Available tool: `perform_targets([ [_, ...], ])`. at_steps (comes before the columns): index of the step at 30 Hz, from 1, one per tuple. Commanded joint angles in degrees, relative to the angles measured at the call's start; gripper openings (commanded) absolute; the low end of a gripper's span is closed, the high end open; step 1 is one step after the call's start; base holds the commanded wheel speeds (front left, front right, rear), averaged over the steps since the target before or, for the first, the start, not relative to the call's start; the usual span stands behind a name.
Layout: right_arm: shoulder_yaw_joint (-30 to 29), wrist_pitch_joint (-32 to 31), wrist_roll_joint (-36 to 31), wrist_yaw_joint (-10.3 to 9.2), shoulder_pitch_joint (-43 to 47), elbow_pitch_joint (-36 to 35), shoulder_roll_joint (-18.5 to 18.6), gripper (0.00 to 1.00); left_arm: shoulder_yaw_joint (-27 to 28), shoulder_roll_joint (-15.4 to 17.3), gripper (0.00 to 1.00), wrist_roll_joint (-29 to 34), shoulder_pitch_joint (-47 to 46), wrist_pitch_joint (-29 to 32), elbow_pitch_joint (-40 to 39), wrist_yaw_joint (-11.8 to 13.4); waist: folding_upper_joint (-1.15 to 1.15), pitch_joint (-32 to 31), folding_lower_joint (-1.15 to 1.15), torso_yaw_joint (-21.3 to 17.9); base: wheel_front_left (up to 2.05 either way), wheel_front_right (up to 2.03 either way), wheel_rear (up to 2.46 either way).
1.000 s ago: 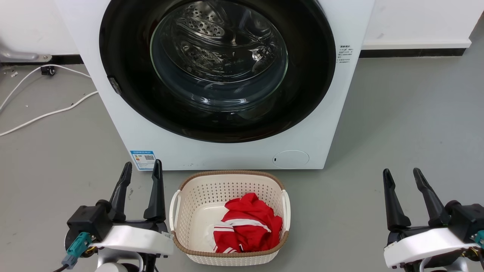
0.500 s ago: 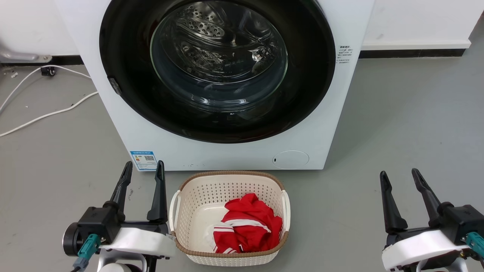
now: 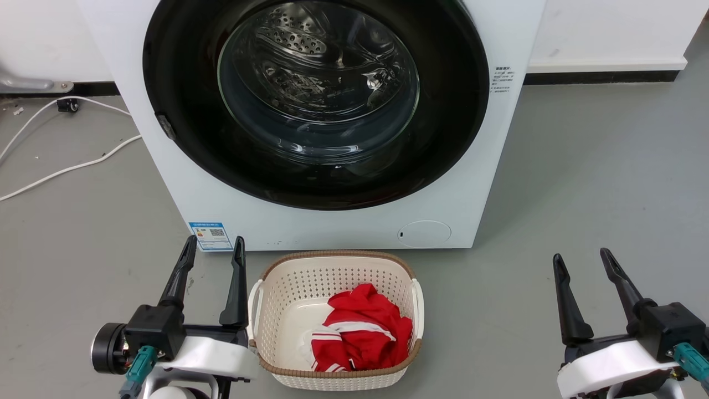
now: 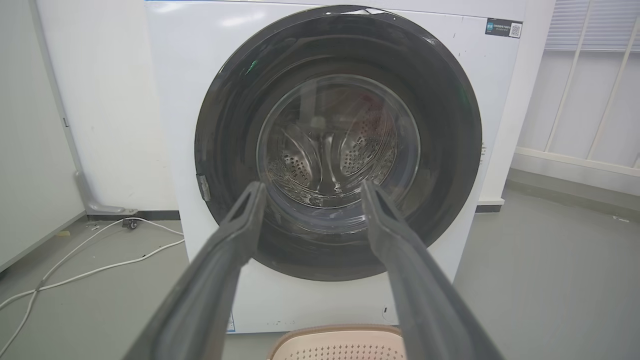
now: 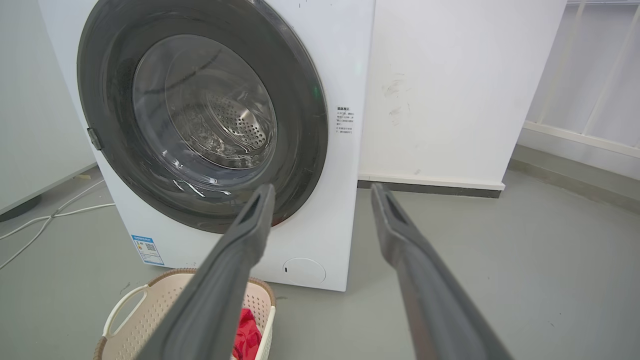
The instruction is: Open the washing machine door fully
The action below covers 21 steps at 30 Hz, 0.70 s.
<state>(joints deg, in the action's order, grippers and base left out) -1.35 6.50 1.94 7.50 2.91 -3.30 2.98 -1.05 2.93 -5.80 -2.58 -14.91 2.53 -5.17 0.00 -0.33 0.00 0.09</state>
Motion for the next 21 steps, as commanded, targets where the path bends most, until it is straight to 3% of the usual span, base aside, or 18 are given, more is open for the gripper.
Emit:
perform_targets([
  [1, 0.0, 0.1, 0.0, -0.02, 0.7, 0.1, -0.2, 1.0, 0.1, -0.1, 1.0, -0.1, 0.5, -0.4, 0.0, 0.2, 0.0, 0.0, 0.0, 0.0, 0.0, 0.0, 0.0],
  [21, -0.1, 0.5, 1.6, -0.02, -0.3, 1.7, -0.2, 1.0, 0.1, -0.1, 1.0, 0.2, 0.2, -0.4, 0.9, 0.5, 0.0, -0.1, 0.0, 0.0, 0.0, 0.0, 0.0],
])
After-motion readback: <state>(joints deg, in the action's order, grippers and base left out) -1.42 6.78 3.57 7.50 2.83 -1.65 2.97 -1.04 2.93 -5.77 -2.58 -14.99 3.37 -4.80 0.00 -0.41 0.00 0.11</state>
